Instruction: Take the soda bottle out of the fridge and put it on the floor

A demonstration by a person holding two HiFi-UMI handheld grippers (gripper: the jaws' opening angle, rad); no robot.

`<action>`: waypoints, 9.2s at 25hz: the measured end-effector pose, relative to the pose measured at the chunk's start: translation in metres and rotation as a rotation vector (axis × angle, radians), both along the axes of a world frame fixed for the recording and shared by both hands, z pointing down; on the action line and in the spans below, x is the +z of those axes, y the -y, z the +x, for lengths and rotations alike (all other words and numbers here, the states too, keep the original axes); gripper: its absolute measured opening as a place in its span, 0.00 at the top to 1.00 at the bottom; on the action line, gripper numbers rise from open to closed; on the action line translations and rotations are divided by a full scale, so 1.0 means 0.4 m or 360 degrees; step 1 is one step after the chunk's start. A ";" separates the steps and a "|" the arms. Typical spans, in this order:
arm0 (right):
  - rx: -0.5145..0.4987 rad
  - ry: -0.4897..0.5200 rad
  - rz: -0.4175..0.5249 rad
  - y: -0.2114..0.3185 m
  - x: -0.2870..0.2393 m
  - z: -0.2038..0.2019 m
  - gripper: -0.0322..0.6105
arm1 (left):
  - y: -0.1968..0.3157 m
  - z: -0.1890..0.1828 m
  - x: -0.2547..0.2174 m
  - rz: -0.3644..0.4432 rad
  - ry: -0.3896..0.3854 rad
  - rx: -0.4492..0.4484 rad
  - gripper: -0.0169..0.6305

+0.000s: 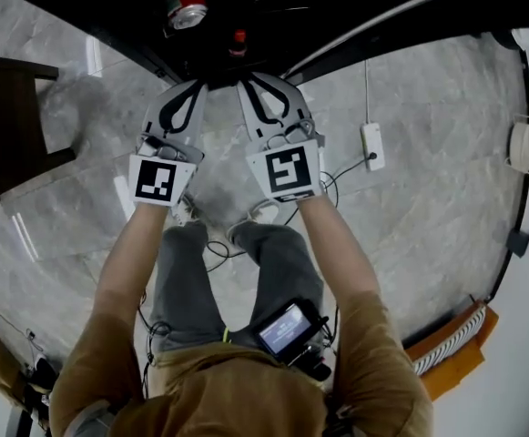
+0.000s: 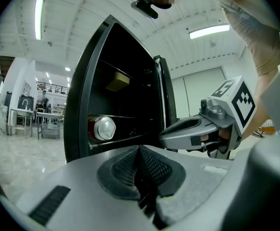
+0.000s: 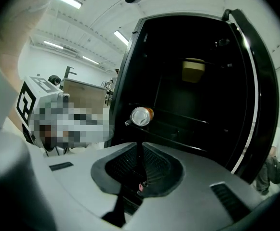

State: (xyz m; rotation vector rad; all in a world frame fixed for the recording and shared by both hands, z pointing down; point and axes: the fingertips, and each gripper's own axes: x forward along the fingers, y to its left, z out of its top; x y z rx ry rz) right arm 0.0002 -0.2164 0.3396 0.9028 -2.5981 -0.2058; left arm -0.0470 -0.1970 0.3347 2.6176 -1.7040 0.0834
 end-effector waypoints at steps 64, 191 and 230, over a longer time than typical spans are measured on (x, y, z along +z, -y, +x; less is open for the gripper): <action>0.0247 0.0105 0.0126 0.336 0.725 -0.082 0.54 | 0.202 0.017 0.668 0.0064 0.0166 0.0092 0.97; -0.0186 0.0128 -0.0179 -0.037 1.150 -0.002 0.49 | -0.014 0.033 1.148 -0.0193 0.0130 0.0305 0.97; -0.0082 -0.0036 -0.0241 -0.012 1.444 -0.025 0.49 | -0.036 0.020 1.333 -0.0463 0.0276 0.0213 0.97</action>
